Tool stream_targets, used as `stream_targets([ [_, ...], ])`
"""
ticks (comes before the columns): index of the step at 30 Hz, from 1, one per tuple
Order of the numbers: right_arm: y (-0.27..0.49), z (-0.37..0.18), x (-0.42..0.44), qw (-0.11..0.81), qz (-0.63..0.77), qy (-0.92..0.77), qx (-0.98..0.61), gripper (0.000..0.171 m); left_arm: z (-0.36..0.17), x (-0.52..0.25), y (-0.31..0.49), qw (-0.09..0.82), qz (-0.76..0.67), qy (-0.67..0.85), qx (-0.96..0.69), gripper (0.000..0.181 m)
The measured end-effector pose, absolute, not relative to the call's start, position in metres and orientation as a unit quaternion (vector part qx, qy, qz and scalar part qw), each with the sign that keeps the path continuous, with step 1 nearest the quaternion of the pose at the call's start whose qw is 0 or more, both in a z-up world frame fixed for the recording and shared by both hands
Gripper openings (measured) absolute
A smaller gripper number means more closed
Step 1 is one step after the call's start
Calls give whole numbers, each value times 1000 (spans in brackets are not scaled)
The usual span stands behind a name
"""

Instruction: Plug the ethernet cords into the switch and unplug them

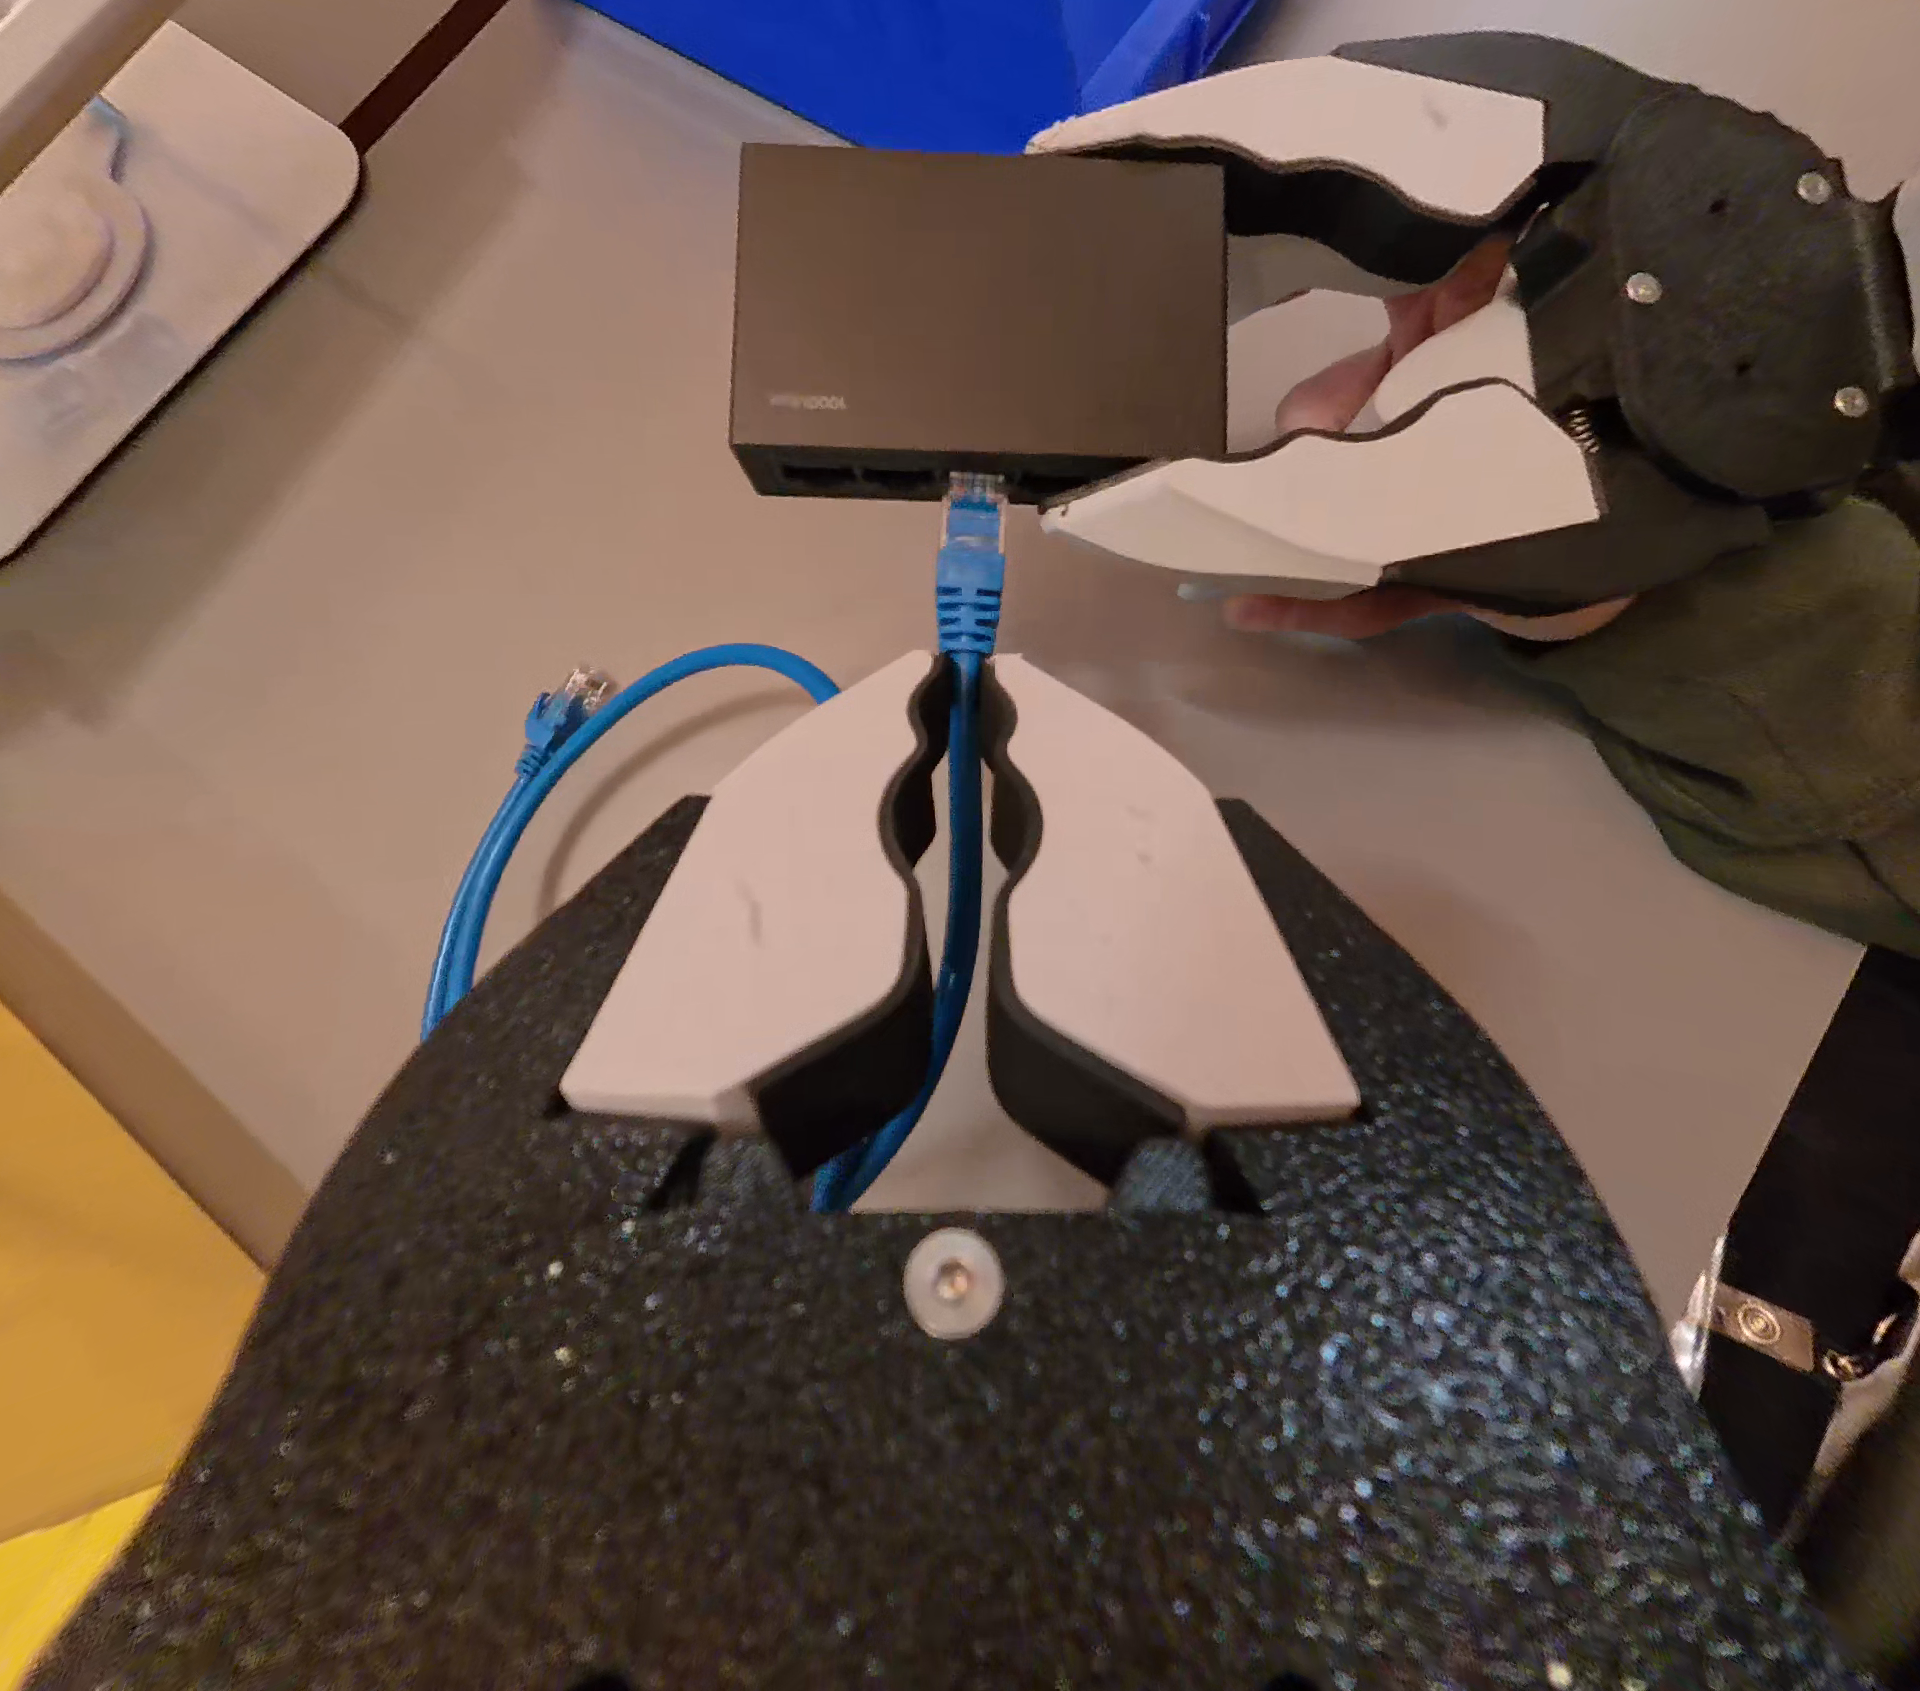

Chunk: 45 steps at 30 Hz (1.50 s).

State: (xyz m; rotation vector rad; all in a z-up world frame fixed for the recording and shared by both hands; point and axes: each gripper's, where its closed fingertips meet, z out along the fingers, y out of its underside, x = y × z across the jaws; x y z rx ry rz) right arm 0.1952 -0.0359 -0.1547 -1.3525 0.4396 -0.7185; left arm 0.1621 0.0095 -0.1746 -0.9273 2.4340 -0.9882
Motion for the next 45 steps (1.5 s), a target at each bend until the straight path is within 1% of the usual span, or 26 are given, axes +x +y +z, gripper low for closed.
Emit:
stream_targets([
  [8, -45, -154, 201, 722, -276, 235, -590, 63, -172, 168, -1, 214, -411, 829, -313, 4],
  [17, -40, -157, 202, 707, -283, 235, -604, 63, -173, 171, 2, 258, -446, 809, -283, 4],
  [20, -37, -158, 202, 699, -292, 231, -610, 63, -165, 170, 2, 265, -484, 783, -287, 4],
  [26, -33, -162, 202, 686, -296, 227, -625, 63, -169, 171, 7, 285, -456, 798, -271, 4],
  [30, -28, -166, 203, 669, -303, 220, -642, 63, -172, 171, 12, 321, -412, 820, -235, 4],
  [35, -32, -165, 206, 677, -291, 236, -633, 63, -165, 174, 6, 284, -496, 780, -256, 4],
  [45, -36, -166, 211, 679, -278, 257, -629, 63, -165, 181, 3, 292, -511, 761, -273, 5],
])
